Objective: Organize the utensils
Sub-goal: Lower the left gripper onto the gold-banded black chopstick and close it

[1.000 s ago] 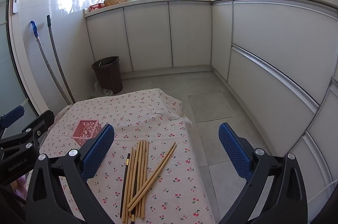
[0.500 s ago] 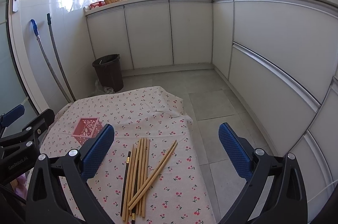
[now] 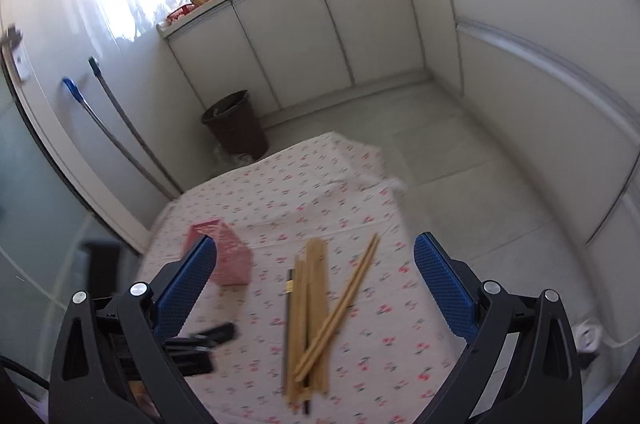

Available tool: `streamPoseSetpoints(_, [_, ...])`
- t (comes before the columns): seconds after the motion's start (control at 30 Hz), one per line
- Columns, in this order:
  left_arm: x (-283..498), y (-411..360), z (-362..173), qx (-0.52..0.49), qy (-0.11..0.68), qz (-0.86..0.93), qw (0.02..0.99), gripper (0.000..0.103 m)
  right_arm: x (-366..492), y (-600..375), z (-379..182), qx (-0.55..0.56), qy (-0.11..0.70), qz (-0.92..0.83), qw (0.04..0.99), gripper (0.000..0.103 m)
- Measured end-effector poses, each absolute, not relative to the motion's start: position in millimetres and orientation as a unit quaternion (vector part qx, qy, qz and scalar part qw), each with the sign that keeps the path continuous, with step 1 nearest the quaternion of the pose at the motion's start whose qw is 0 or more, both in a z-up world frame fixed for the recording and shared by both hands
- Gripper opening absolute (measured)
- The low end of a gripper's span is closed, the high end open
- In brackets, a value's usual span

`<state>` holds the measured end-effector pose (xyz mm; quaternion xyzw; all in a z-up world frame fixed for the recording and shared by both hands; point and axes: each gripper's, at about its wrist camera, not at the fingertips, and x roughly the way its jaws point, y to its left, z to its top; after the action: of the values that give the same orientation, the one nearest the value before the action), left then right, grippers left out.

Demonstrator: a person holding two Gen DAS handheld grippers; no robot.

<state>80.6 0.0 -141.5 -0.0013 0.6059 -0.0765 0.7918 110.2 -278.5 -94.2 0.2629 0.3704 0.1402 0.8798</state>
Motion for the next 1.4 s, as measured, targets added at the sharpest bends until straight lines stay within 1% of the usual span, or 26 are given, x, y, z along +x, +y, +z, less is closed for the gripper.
streamPoseSetpoints(0.07, [81.9,-8.2,-165.0,0.042,0.618,-0.053,0.783,0.096,121.2,-294.0,-114.4,0.348,0.406,0.172,0.827,0.096])
streamPoseSetpoints(0.13, [82.3,-13.4,-180.4,0.068,0.625,-0.041,0.776,0.096,126.6,-307.8,-131.1,0.414,0.418,0.190,0.786,0.096])
streamPoseSetpoints(0.2, [84.9,-13.6,-188.2,0.051,0.630,-0.043,0.774,0.096,127.6,-315.5,-138.2,0.448,0.413,0.196,0.768,0.096])
streamPoseSetpoints(0.27, [89.3,-11.2,-186.2,0.025,0.624,-0.051,0.780,0.093,126.8,-320.7,-136.7,0.458,0.406,0.194,0.767,0.096])
streamPoseSetpoints(0.3, [91.5,-12.0,-183.5,0.018,0.616,-0.055,0.786,0.086,126.4,-322.7,-134.3,0.459,0.404,0.192,0.768,0.096])
streamPoseSetpoints(0.33, [94.1,-14.3,-180.6,0.017,0.608,-0.057,0.792,0.076,126.7,-325.9,-132.1,0.461,0.401,0.191,0.768,0.096])
streamPoseSetpoints(0.37, [97.0,-17.0,-178.3,0.019,0.599,-0.056,0.798,0.070,127.3,-328.2,-131.5,0.464,0.400,0.191,0.767,0.096])
streamPoseSetpoints(0.4, [99.3,-20.4,-177.1,0.020,0.593,-0.051,0.803,0.059,126.8,-330.7,-131.4,0.469,0.401,0.190,0.763,0.096])
streamPoseSetpoints(0.43, [103.1,-22.7,-177.2,0.018,0.590,-0.046,0.806,0.053,127.5,-333.9,-132.7,0.475,0.403,0.190,0.759,0.096])
streamPoseSetpoints(0.5, [110.8,-26.4,-178.9,0.004,0.592,-0.038,0.805,0.046,130.0,-341.2,-135.5,0.485,0.407,0.187,0.751,0.096])
streamPoseSetpoints(0.57, [120.7,-28.5,-184.7,-0.009,0.597,-0.028,0.802,0.043,130.8,-346.3,-137.0,0.488,0.409,0.180,0.750,0.096])
streamPoseSetpoints(0.63, [130.3,-27.1,-192.5,-0.018,0.602,-0.014,0.798,0.036,131.6,-349.9,-139.6,0.490,0.411,0.171,0.749,0.096])
streamPoseSetpoints(0.7, [139.8,-24.0,-201.6,-0.038,0.613,-0.013,0.789,0.031,132.6,-352.0,-141.0,0.499,0.412,0.173,0.743,0.096])
streamPoseSetpoints(0.8, [147.5,-22.7,-211.4,-0.051,0.625,-0.014,0.779,0.029,133.5,-353.4,-141.5,0.504,0.414,0.178,0.737,0.096])
streamPoseSetpoints(0.9, [150.9,-25.3,-209.8,-0.061,0.624,-0.018,0.779,0.028,134.3,-352.4,-140.6,0.500,0.415,0.183,0.738,0.096])
streamPoseSetpoints(1.2, [173.3,-43.4,-210.6,-0.031,0.612,0.010,0.790,0.028,136.7,-346.8,-146.7,0.494,0.432,0.194,0.730,0.096])
streamPoseSetpoints(1.27, [177.1,-45.3,-212.7,-0.031,0.616,0.005,0.787,0.027,137.0,-345.5,-147.5,0.492,0.433,0.194,0.730,0.096])
streamPoseSetpoints(1.33, [180.6,-48.9,-215.9,-0.029,0.623,0.003,0.782,0.022,137.3,-344.2,-148.9,0.493,0.437,0.196,0.727,0.096])
streamPoseSetpoints(1.4, [187.6,-49.4,-220.8,-0.019,0.622,0.004,0.783,0.021,138.3,-342.7,-150.2,0.493,0.442,0.200,0.723,0.096])
